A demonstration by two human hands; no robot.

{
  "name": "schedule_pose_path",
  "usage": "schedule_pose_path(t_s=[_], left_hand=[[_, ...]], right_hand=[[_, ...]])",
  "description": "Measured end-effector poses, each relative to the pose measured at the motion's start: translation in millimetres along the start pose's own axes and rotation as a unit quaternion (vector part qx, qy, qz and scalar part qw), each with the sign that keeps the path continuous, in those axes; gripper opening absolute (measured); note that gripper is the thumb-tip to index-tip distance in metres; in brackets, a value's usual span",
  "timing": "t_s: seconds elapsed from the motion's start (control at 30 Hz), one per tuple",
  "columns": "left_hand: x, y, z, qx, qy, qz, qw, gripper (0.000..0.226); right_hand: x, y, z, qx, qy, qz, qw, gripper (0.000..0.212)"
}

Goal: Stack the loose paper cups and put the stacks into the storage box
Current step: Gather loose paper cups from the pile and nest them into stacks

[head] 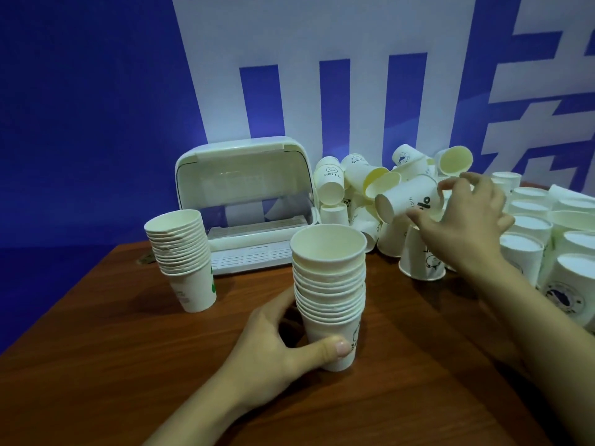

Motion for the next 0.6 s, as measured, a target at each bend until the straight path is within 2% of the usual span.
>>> schedule_pose_path(t_s=[0.2,0.23,0.33,0.43,0.53,0.6], left_hand=[[0,1,1,0.003,0.003,0.000,1.000,0.047],[0,1,1,0.003,0.005,0.001,1.000,0.046],[-1,1,1,0.006,0.006,0.001,1.000,0.046],[0,1,1,0.003,0.006,0.001,1.000,0.049],[-1,0,-1,0.004,0.003,0.001,1.000,0.051],[-1,0,-2,0.002,0.002,0.000,1.000,0.051]], right_hand=[[-5,8,8,0.017,0.034,-0.016,0.999,0.067],[-5,10,8,0.021,0.034,-0.024,0.999,0.060],[-2,9,7,-0.021,0.012,-0.019,1.000,0.018],[2,-1,-6,-0.123,-0.049,0.017,0.991,0.002],[9,-15,-25,-0.183,-0.093,0.033,0.978,0.008],[20,-8,-35,-0.184,-0.090,-0.024,0.978,0.024]])
Point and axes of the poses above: each hand's wrist, its own x-axis away from the middle knuckle, its own y-axis out of the palm, z = x × y, the point moved 6 cm from there along -x, towards the middle knuckle, and after that the axes turned 2 degrees about -x, right-handed, at the moved point
